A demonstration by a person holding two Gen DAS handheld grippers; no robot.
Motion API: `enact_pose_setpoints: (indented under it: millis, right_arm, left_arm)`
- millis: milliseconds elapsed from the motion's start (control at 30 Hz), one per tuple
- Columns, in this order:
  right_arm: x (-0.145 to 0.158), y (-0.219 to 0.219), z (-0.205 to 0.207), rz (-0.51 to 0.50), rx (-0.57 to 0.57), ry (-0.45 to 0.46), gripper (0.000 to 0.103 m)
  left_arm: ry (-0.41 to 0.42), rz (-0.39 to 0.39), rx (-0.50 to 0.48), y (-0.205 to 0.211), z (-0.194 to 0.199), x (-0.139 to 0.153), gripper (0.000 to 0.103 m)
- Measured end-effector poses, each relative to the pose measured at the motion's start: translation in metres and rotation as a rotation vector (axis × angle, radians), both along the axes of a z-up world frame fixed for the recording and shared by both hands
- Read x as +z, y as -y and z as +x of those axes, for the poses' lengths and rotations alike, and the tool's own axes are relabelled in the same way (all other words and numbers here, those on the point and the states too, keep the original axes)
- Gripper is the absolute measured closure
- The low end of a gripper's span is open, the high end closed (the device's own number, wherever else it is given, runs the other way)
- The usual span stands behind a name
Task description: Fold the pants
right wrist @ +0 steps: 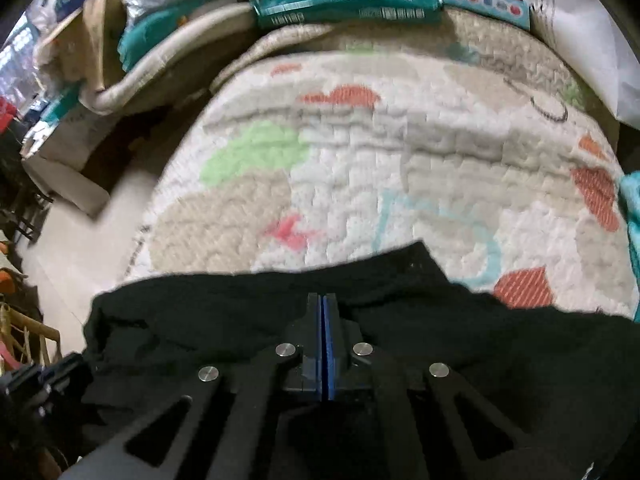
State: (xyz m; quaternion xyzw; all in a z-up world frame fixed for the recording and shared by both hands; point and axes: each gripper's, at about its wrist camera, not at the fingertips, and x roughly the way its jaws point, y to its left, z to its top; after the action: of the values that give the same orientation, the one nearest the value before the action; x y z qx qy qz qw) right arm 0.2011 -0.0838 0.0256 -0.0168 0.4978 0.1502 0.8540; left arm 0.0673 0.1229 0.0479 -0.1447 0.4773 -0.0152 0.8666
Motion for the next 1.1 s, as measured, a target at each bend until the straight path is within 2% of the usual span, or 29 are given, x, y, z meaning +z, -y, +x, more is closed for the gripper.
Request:
enact_pose_setpoints:
  millis: [100,200,267,300,333,400,467,500,533,667,867,1000,1100]
  right_arm:
    - [0.02,0.003,0.011,0.048,-0.023,0.043,0.101]
    - [0.034,0.009,0.027,0.084,-0.057,0.085,0.102]
    - [0.037,0.014,0.038,0.145,-0.063,0.072,0.102]
    - [0.033,0.019,0.046,0.189,-0.063,0.032,0.101]
    - [0.032,0.02,0.049,0.184,-0.077,0.022,0.101]
    - [0.031,0.025,0.048,0.148,-0.096,0.038,0.097]
    - [0.027,0.027,0.04,0.115,-0.073,0.046,0.075]
    - [0.023,0.026,0.034,0.09,-0.06,0.052,0.05]
    - [0.019,0.026,0.03,0.073,-0.056,0.061,0.038]
    - [0.006,0.022,0.015,0.016,-0.013,0.077,0.038]
    - [0.018,0.028,-0.029,-0.073,0.079,0.12,0.038]
    - [0.033,0.037,-0.071,-0.228,0.205,0.222,0.031]
    - [0.037,0.043,-0.093,-0.301,0.26,0.278,0.026]
  left_arm:
    - [0.003,0.002,0.021,-0.008,0.023,0.009,0.087]
    - [-0.039,0.004,0.032,-0.018,0.054,0.003,0.087]
    - [-0.09,0.002,0.037,-0.022,0.068,-0.013,0.086]
    - [-0.108,0.008,0.043,-0.024,0.073,-0.02,0.082]
    - [-0.11,0.01,0.056,-0.028,0.076,-0.025,0.079]
    - [-0.087,-0.002,0.089,-0.037,0.076,-0.027,0.074]
    - [-0.071,-0.008,0.138,-0.048,0.075,-0.025,0.073]
    - [-0.071,0.003,0.166,-0.054,0.075,-0.025,0.073]
    - [-0.078,0.009,0.203,-0.063,0.075,-0.026,0.072]
    - [-0.101,-0.063,0.314,-0.09,0.064,-0.033,0.072]
    - [-0.087,-0.115,0.348,-0.097,0.041,-0.033,0.066]
    - [-0.067,-0.122,0.344,-0.087,0.023,-0.033,0.061]
    - [-0.079,-0.084,0.349,-0.077,0.0,-0.036,0.059]
